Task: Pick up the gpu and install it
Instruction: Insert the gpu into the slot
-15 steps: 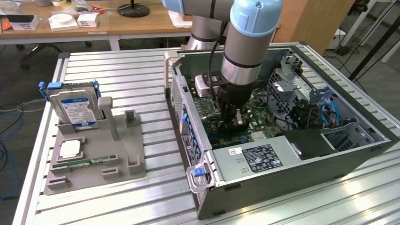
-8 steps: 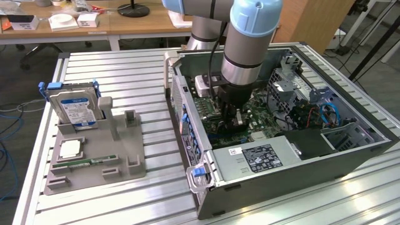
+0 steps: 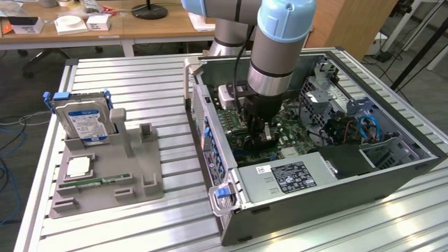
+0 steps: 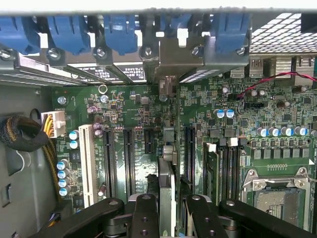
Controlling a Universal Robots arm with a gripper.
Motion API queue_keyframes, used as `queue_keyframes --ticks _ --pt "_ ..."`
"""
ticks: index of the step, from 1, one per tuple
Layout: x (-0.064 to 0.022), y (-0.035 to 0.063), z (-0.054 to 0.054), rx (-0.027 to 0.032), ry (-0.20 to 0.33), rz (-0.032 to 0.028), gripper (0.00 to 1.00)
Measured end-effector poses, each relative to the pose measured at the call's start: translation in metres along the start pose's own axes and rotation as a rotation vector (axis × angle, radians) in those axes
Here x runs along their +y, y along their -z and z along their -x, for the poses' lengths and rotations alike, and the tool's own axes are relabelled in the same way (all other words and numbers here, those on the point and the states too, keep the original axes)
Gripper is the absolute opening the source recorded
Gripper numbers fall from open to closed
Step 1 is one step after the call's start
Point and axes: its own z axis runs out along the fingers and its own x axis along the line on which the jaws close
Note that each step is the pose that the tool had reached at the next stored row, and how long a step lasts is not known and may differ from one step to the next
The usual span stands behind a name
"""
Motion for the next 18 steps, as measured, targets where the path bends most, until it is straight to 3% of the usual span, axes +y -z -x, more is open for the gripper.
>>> queue_keyframes --ticks 2,4,7,9,10,13,18 --pt "0.0001 -0.001 0.0 -0.0026 0.0 -0.0008 0.27" --pt "0.0001 -0.0003 0.0 -0.0007 0.0 -0.0003 0.33" --pt "0.0 0.0 0.0 0.0 0.0 0.0 0.51" --pt "0.0 0.0 0.0 -0.0001 0.0 0.0 0.51" --pt "0.0 0.0 0.0 0.0 0.0 0.0 0.57" --pt "-0.0001 0.0026 0.0 0.0001 0.0 0.0001 0.57" --pt "-0.0007 0.0165 0.001 0.0 0.0 0.0 0.57"
